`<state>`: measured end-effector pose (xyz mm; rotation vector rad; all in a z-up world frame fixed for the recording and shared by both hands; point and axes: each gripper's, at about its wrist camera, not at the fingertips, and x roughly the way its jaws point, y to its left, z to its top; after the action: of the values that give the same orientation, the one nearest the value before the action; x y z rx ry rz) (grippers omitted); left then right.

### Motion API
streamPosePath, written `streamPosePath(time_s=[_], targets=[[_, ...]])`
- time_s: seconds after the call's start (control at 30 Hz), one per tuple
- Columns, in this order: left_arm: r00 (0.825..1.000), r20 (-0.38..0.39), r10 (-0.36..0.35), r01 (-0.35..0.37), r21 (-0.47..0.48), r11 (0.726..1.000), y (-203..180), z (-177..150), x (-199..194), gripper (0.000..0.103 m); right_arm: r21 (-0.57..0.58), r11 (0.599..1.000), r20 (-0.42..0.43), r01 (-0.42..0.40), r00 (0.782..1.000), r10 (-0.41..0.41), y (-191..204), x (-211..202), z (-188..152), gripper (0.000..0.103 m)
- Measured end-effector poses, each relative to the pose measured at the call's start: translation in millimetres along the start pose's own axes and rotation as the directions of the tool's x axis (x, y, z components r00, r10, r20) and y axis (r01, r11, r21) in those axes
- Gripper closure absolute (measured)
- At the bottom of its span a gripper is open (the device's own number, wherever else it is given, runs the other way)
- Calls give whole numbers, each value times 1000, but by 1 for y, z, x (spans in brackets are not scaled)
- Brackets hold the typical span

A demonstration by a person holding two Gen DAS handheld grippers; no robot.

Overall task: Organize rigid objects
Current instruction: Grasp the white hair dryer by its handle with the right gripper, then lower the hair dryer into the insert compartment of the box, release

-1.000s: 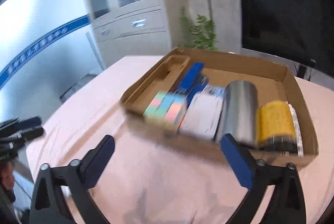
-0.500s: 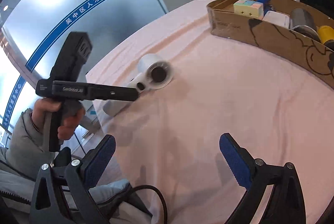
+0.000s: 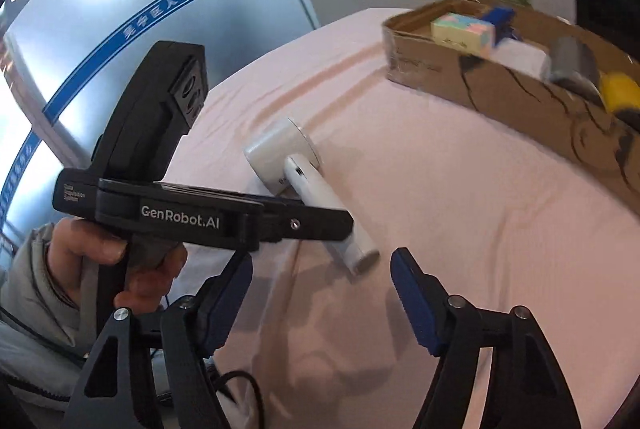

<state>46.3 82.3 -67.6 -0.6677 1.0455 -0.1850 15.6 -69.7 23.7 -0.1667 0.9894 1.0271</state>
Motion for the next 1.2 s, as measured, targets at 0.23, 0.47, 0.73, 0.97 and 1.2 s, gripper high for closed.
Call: streamPosePath(time_s=[0.23,0.47,0.73,0.97,1.2], targets=[[1000,11,-9,10,-68,998,13,8,-2,45,-192,981,-95,-17,996,-1,0,51,28,49],[999,36,-12,15,-97,995,30,2,-14,61,-25,999,-166,-24,986,19,21,74,20,76],[994,94,64,-60,-49,997,42,3,-40,70,49,998,-132,32,991,-26,57,87,26,75],[971,238,15,-66,207,976,-21,95,-84,70,74,993,84,91,992,-97,55,51,89,75],[984,170,-60,-11,389,921,-71,245,-67,70,206,967,245,152,948,-201,-4,23,202,75]])
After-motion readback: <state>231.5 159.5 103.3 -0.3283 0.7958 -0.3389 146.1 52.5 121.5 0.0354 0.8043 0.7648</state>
